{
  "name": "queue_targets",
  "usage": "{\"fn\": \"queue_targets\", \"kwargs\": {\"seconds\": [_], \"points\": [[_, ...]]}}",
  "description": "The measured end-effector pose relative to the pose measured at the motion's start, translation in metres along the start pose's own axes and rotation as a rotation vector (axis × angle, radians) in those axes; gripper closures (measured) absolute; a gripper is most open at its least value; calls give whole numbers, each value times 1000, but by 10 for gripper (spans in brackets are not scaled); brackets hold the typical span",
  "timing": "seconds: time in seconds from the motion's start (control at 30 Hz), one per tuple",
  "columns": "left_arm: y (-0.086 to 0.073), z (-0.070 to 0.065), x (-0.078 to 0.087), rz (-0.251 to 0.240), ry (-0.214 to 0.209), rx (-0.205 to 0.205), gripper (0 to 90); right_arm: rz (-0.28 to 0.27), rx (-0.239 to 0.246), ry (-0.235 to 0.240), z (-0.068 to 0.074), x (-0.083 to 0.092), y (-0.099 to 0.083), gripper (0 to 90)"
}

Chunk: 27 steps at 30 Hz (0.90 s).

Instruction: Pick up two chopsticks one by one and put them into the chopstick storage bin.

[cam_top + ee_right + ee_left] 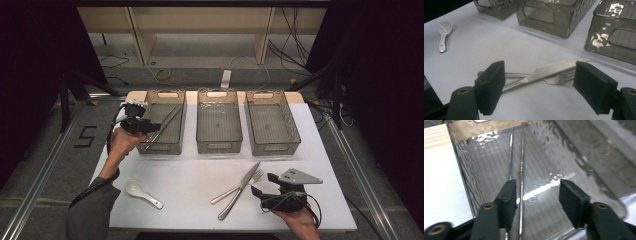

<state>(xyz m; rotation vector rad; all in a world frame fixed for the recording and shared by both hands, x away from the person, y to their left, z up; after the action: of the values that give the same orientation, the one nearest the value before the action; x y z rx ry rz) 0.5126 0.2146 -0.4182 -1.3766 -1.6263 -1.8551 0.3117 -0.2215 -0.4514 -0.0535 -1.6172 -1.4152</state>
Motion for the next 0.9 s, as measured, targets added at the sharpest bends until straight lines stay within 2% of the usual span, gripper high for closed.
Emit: {"fn": "queue_targets", "kwargs": {"seconds": [0.1,0.23,0.3,0.33,0.4,0.5,0.7,0.9], "points": [[-6,-7,6,-14,-31,-16,394,-1,0,-1,0,0,0,261],[-18,-20,13,-15,-64,-80,330,-1,1,-2,0,0,0,261],[-21,-25,18,26,-47,-137,313,-2,-1,-1,0,1,0,261],[-22,-27,22,25,-43,-151,308,-2,-1,0,0,1,0,261],[-25,-31,29,26,-73,-165,306,0,2,-1,0,1,0,261],[-32,-36,36,53,-72,-205,292,-5,4,0,1,1,1,261],[-46,-44,41,97,-85,-247,250,-4,6,1,1,2,1,261],[-55,-52,43,111,-103,-280,202,-5,10,2,1,2,1,261]]}}
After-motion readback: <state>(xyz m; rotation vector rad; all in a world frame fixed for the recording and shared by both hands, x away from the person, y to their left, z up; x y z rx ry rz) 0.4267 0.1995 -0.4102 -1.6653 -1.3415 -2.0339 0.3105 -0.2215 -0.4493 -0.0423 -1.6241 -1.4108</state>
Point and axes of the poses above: each handheld gripper's, and its own axes: x roughly backward along the jaws, y roughly out of its top, z roughly to its left, the point moved 2 cm from there along -x, roughly forward along the jaws, and after that the axes turned 8 degrees about z, right-handed, at the moved point
